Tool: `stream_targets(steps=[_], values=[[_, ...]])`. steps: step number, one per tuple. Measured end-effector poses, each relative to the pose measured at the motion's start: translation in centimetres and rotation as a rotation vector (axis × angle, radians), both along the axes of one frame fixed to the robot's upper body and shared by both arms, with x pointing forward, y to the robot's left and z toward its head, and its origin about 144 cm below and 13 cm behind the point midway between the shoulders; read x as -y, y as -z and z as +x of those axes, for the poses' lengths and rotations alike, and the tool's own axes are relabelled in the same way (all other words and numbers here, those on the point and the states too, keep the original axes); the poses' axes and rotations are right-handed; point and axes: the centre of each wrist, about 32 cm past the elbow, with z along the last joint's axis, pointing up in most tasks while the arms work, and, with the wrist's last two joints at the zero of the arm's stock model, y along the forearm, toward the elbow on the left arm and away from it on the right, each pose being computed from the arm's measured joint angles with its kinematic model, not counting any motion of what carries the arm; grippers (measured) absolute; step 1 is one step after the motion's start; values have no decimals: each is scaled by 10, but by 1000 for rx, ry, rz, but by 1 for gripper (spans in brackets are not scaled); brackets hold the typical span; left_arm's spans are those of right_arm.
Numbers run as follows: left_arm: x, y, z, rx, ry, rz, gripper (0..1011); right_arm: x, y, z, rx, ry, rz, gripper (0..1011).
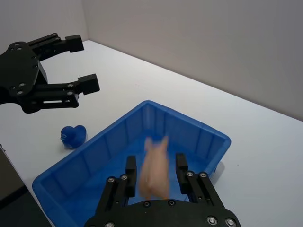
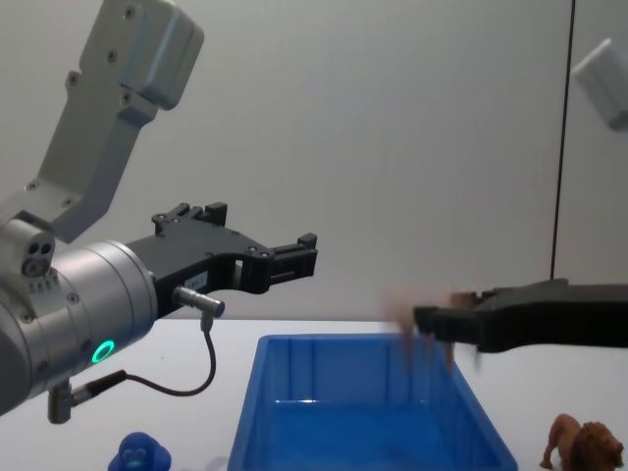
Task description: Pick up the two dolls from the table and place them into the box.
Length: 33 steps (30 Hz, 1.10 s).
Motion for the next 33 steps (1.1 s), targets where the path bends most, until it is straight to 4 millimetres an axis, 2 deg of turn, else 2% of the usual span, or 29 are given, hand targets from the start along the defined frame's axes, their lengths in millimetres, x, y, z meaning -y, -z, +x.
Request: stream_targets(steps=[3,6,9,13,15,19,33], values=[[0,0,0,0,0,0,1001,-5,1,0,-9,-5,-9,545],[0,0,0,0,0,0,1001,-7,1,0,-13,-5,-12,601],[0,0,0,0,0,0,1001,-10,2,0,-12,-1,-13,743],[0,0,0,0,0,0,1001,-9,2,0,3,9,-9,814],[0,0,0,0,0,0,1001,-7,3,0,9,15,-6,905],[0,0,0,0,0,0,1001,1,4,-1,28,41,6,993],[0,0,0,0,0,0,1001,36,11,-9,25,119,6,1001]])
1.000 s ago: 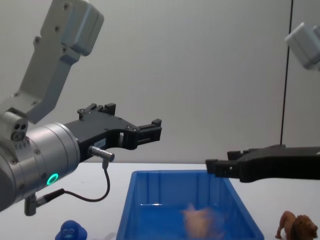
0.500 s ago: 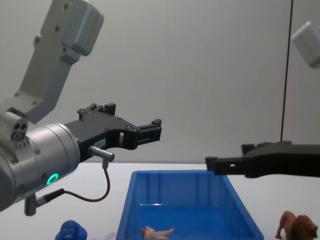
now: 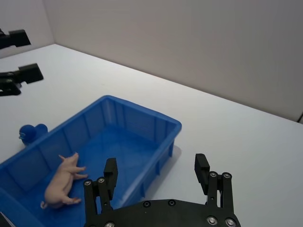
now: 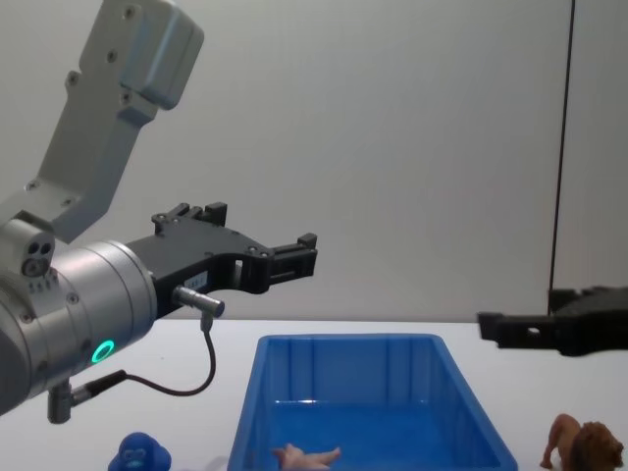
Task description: Pick up the two dolls from the table and place them into the box.
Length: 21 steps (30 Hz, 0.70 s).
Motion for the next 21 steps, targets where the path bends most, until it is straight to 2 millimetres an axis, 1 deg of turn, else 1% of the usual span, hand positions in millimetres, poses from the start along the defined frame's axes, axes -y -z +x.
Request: stream_targets(steps=[12,21], values=[[0,0,0,0,0,0,1001,28,10,-12,-47,27,-37,1001],[0,0,0,0,0,0,1001,38,16,-18,-93,21,-64,1001]])
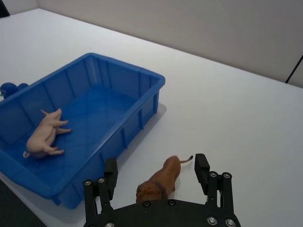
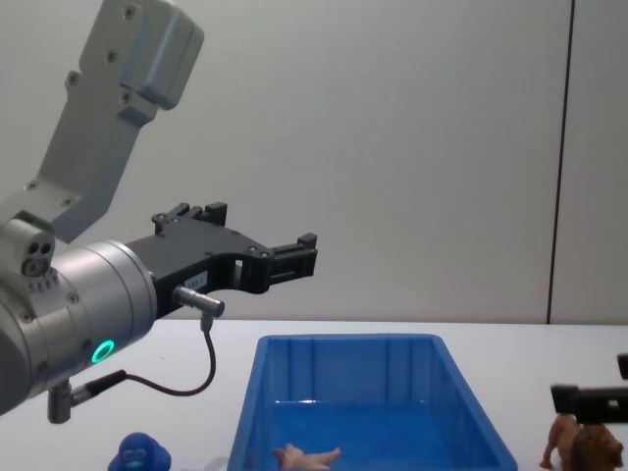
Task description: Pick up the two dolls from the table and place them into the box.
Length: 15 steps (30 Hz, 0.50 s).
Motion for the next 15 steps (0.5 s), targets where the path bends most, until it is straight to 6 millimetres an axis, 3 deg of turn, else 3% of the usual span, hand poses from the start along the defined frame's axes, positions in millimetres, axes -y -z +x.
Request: stream_targets(steps=[15], values=[[0,0,0,0,0,0,1001,1,15,-2,-74,-3,-35,1001]])
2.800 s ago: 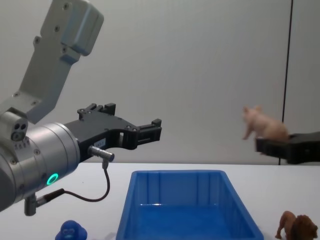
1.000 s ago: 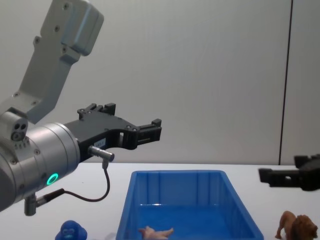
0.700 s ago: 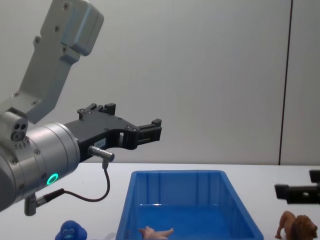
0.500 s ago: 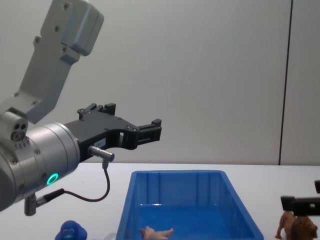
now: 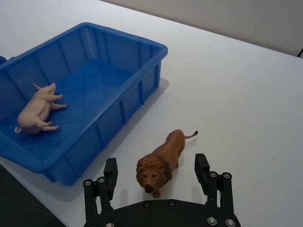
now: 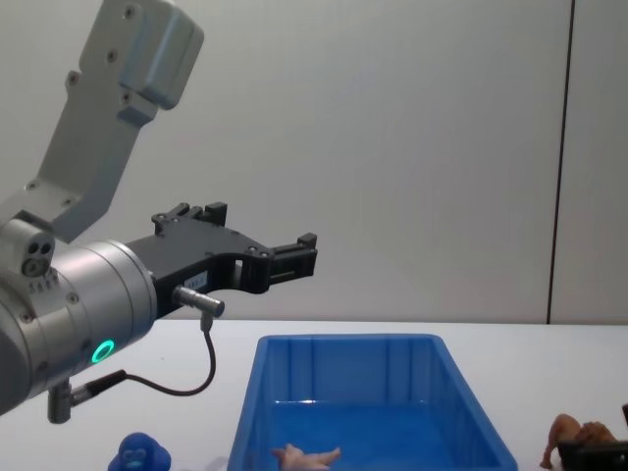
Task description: Pick up the two dolls from the table and place them into the box.
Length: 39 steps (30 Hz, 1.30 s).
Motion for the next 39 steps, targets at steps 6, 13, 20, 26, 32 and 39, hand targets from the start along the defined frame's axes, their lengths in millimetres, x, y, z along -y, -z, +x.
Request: stream_targets(steps=[6,13,20,26,32,39], values=[[0,0,0,0,0,0,1001,-4,5,2,-15,11,-11,947],[0,0,0,0,0,0,1001,-9,11,5,-26,23,-23,770],[0,0,0,0,0,0,1001,-13,14,6,-32,34,-26,560],[0,0,0,0,0,0,1001,-14,15,6,-26,44,-24,439],[0,0,0,0,0,0,1001,-16,10,5,13,51,-1,433],[0,0,0,0,0,0,1001,-18,-1,3,86,56,46,434]])
